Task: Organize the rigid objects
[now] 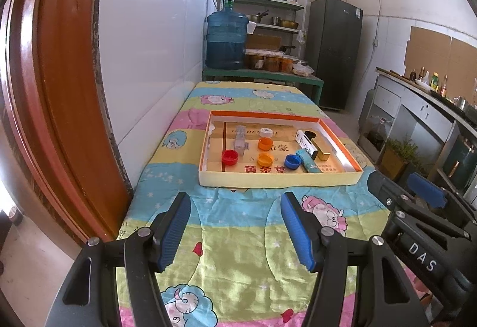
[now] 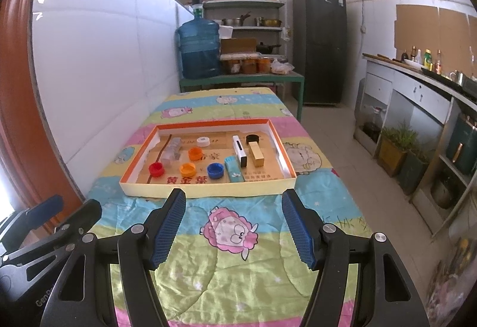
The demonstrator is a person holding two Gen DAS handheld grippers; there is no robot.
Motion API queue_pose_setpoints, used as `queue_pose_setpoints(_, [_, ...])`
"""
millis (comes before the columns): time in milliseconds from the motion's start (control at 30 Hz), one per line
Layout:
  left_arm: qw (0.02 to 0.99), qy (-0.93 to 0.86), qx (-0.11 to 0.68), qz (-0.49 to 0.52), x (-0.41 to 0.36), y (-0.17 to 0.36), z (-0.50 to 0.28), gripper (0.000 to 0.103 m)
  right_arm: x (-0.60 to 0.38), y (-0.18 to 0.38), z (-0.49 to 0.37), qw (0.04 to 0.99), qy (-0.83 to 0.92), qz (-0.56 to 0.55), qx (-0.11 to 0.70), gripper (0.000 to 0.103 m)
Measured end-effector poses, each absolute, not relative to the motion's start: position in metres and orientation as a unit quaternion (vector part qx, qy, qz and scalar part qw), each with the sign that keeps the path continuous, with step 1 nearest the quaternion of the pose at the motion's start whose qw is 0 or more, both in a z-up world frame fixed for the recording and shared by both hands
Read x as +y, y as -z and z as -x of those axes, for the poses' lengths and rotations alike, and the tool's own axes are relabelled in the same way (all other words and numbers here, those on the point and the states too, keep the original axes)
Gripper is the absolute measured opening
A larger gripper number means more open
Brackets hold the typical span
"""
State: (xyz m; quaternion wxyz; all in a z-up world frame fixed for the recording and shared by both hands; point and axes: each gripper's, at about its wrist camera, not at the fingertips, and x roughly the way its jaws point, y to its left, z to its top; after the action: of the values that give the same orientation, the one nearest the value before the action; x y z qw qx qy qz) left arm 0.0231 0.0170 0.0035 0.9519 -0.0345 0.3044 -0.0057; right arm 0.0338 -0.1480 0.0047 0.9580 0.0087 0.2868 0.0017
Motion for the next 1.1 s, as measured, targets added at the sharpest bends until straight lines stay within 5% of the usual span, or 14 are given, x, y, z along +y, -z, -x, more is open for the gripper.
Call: queue_pose_setpoints(1100, [0.949,0.005,0.314,0.034,0.0163,0.0048,-0.0210,0.063,-0.1459,0.0040,-0.0320,0.955,-0.017,0.005,0.296,0.074])
